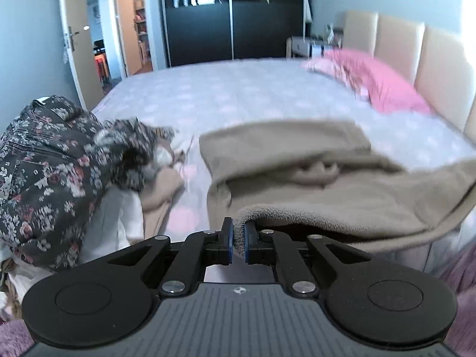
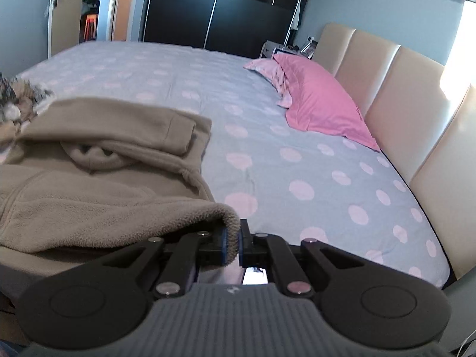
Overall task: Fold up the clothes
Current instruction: 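Lift the jacket hem with both tools and fold it over the body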
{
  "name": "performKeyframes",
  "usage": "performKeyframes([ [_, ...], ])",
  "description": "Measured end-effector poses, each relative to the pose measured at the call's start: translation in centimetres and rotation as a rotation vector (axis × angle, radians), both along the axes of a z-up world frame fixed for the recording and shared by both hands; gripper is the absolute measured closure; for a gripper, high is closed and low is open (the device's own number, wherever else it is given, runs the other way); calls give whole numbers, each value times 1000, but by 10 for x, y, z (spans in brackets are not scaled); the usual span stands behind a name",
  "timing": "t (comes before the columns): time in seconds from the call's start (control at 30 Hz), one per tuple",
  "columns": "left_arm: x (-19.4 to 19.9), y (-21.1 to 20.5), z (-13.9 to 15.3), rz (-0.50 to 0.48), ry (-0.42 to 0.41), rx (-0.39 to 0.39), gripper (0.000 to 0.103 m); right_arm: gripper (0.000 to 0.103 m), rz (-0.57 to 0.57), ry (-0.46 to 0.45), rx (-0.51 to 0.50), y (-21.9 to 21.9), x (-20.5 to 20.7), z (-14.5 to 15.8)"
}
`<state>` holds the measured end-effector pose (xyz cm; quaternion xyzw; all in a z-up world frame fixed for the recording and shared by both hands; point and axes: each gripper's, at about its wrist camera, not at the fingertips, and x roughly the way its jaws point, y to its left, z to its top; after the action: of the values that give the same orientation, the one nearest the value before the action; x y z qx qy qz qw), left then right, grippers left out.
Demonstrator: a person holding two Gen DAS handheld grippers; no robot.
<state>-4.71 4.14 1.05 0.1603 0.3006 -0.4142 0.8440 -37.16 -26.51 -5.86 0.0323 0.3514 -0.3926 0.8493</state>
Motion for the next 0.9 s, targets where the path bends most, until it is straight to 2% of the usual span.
performKeyframes([
  [0.17, 15, -13, 28, -6, -49, -62, 98, 96, 19, -53, -13, -14, 3, 25],
  [0.4, 60, -58, 62, -16, -118, -102, 98, 96, 77, -87, -126, -40, 44, 61],
  [0.67, 150, -132, 78, 51, -109, -100, 99, 96, 99, -163, -168, -107, 126, 95],
  [0.9, 233, -205, 65, 109, -52, -31, 99, 96, 89, -158, -178, -173, 216, 92],
])
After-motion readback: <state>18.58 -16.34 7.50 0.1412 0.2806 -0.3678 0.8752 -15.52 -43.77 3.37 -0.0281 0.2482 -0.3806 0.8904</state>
